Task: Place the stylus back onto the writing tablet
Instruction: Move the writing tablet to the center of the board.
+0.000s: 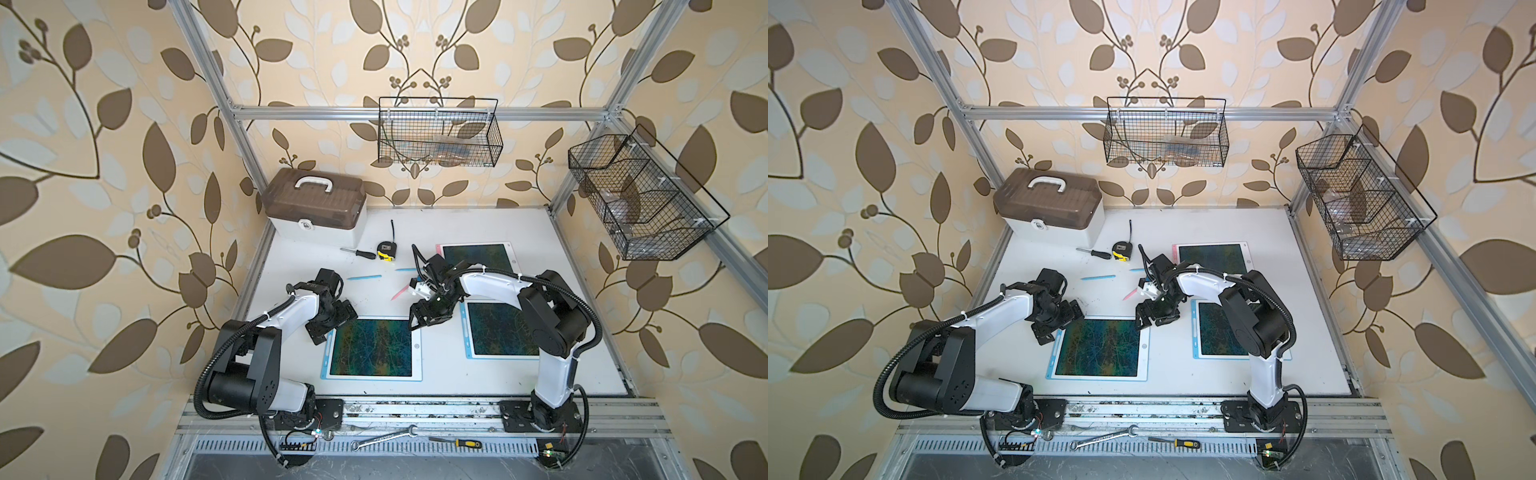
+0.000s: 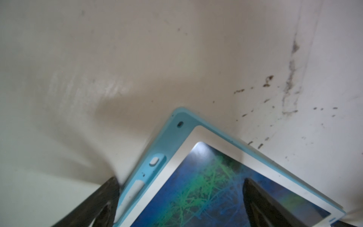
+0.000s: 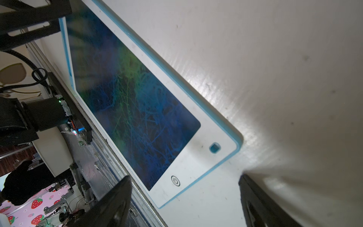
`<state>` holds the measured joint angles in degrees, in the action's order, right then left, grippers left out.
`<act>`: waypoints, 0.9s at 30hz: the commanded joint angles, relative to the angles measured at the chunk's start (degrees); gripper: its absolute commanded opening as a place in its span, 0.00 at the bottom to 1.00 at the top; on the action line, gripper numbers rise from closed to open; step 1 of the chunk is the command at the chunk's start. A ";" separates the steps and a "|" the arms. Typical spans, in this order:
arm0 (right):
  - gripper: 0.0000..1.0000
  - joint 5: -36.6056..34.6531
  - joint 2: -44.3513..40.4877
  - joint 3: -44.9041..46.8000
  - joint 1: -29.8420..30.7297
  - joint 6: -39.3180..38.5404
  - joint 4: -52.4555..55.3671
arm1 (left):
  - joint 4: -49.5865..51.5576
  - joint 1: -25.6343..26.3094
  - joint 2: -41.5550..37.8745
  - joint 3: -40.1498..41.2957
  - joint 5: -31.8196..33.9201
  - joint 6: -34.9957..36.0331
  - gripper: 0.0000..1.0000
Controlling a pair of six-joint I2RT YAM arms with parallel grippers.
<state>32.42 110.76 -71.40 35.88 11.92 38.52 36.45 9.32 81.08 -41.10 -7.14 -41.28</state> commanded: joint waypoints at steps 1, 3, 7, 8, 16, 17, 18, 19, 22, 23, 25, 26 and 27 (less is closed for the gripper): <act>0.85 0.86 2.28 -1.73 0.28 -1.07 1.11 | -0.42 0.75 0.56 1.40 -2.75 0.72 0.99; 0.83 0.88 2.70 -1.82 0.29 -1.00 1.12 | -1.13 1.67 0.92 1.37 -3.15 0.27 0.99; 0.77 3.17 2.54 -0.25 -1.19 0.90 -1.61 | -2.67 4.50 3.22 0.87 -2.97 -1.07 0.99; 0.76 4.08 2.50 0.03 -2.06 1.84 -2.74 | -3.40 5.41 3.67 0.85 -2.80 -2.07 0.99; 0.75 5.67 -0.73 6.69 -9.30 5.84 -8.38 | -8.85 13.97 8.78 -1.88 -1.91 -8.38 0.99; 0.75 5.13 -1.04 6.87 -9.76 5.66 -8.09 | -9.61 14.91 9.81 -2.33 -2.00 -8.97 0.99; 0.75 4.68 -1.30 7.14 -10.14 5.58 -7.96 | -10.33 15.65 10.86 -2.94 -2.17 -9.50 0.99; 0.75 4.44 -1.53 7.28 -10.42 5.64 -7.90 | -11.06 16.32 11.65 -3.45 -2.26 -9.99 0.99; 0.76 2.44 -2.59 8.05 -11.05 5.39 -7.81 | -13.44 17.95 15.00 -5.60 -3.19 -11.63 0.99; 0.76 1.88 -2.79 8.29 -11.26 5.31 -7.78 | -13.71 18.47 16.32 -6.80 -3.32 -11.98 0.99; 0.76 1.47 -3.00 8.54 -11.66 5.22 -7.82 | -13.29 19.51 18.76 -9.84 -3.08 -11.90 0.99; 0.76 1.38 -2.92 8.64 -11.84 5.19 -7.86 | -13.00 19.92 19.99 -11.43 -3.06 -11.73 0.99; 0.76 1.23 -2.88 8.53 -11.97 5.17 -7.70 | -12.73 20.38 21.06 -12.83 -2.89 -11.63 0.99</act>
<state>36.03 107.61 -64.42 23.79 17.39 30.61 37.71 27.46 95.29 -53.58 -1.67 -50.65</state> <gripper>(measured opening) 0.756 0.988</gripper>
